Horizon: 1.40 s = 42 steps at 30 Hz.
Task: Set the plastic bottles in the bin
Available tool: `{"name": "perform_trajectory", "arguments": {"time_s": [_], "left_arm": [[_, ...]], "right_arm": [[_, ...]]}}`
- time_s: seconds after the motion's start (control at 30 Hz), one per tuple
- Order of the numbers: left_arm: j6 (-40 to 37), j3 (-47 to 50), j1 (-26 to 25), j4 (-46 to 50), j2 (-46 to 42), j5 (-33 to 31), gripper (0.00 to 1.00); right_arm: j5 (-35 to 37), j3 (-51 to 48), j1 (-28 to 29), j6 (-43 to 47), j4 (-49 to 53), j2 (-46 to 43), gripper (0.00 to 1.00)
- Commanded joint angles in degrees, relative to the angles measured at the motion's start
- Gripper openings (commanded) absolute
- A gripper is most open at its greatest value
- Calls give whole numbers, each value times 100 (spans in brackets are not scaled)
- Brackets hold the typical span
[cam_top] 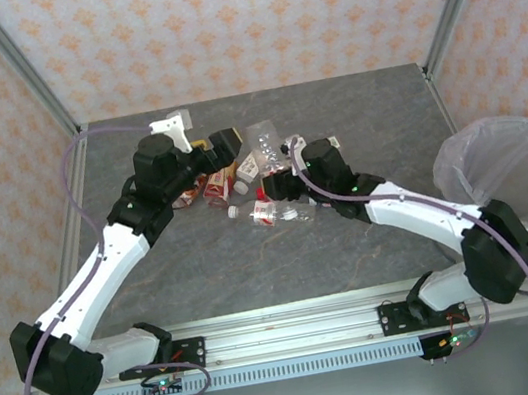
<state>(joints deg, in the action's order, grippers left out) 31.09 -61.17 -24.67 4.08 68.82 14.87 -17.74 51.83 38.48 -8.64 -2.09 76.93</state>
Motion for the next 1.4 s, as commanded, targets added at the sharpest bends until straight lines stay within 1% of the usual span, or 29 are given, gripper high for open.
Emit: {"name": "perform_trajectory", "arguments": {"time_s": [0.0, 0.07, 0.17, 0.2, 0.3, 0.33, 0.37, 0.4, 0.47, 0.6, 0.67, 0.7, 0.83, 0.9, 0.93, 1.07, 1.17, 1.27, 1.37], "left_arm": [[-211, 553, -13, -561, -161, -758, 100], [-267, 742, -12, -618, -225, -1049, 100], [-285, 856, -13, -548, -170, -1265, 100], [-225, 859, -12, -447, -138, -1372, 100], [192, 907, -10, -77, -79, -2071, 100], [349, 999, 1, -40, -100, -2321, 100], [503, 1143, 40, -93, -141, -2427, 100], [608, 1279, 95, -217, -177, -2393, 100], [783, 1528, 250, -495, -258, -2088, 100], [920, 1618, 307, -373, -320, -2036, 100], [929, 1686, 322, -421, -355, -1915, 100], [941, 1711, 331, -446, -375, -1865, 100], [918, 1776, 340, -620, -422, -1661, 100], [886, 1723, 342, -568, -375, -1622, 100], [881, 1679, 341, -541, -340, -1596, 100], [872, 1547, 343, -555, -157, -1395, 100], [907, 1470, 343, -555, -30, -1322, 100], [980, 1431, 348, -604, 81, -1265, 100], [1021, 1474, 348, -855, 151, -1061, 100]], "right_arm": [[761, 101, 2, 455, 644, -497, 56], [1133, 198, 2, 610, 964, -712, 57], [1652, 299, -7, 693, 1178, -1062, 56], [1721, 357, -20, 728, 1252, -1164, 56], [2136, 771, -33, 932, 1700, -1391, 56], [2375, 962, -38, 1010, 1880, -1468, 56], [2660, 1111, -42, 1083, 2025, -1544, 56], [2878, 1211, -42, 1158, 2108, -1625, 56], [3405, 1412, -58, 1369, 2236, -1873, 56], [4476, 1530, -84, 1822, 2252, -2340, 57], [5209, 1523, -156, 1944, 2215, -2570, 56], [5392, 1539, -216, 1952, 2248, -2674, 56], [5894, 1543, -506, 2150, 2372, -3140, 55], [6085, 1498, -718, 2317, 2408, -3324, 49], [6160, 1480, -855, 2374, 2437, -3414, 48], [6367, 1370, -1395, 2579, 2518, -3656, 53], [6564, 1203, -1839, 2682, 2452, -3782, 53], [6545, 895, -2312, 2613, 2262, -3867, 55], [6208, 694, -2846, 2240, 2375, -3784, 57]]}}
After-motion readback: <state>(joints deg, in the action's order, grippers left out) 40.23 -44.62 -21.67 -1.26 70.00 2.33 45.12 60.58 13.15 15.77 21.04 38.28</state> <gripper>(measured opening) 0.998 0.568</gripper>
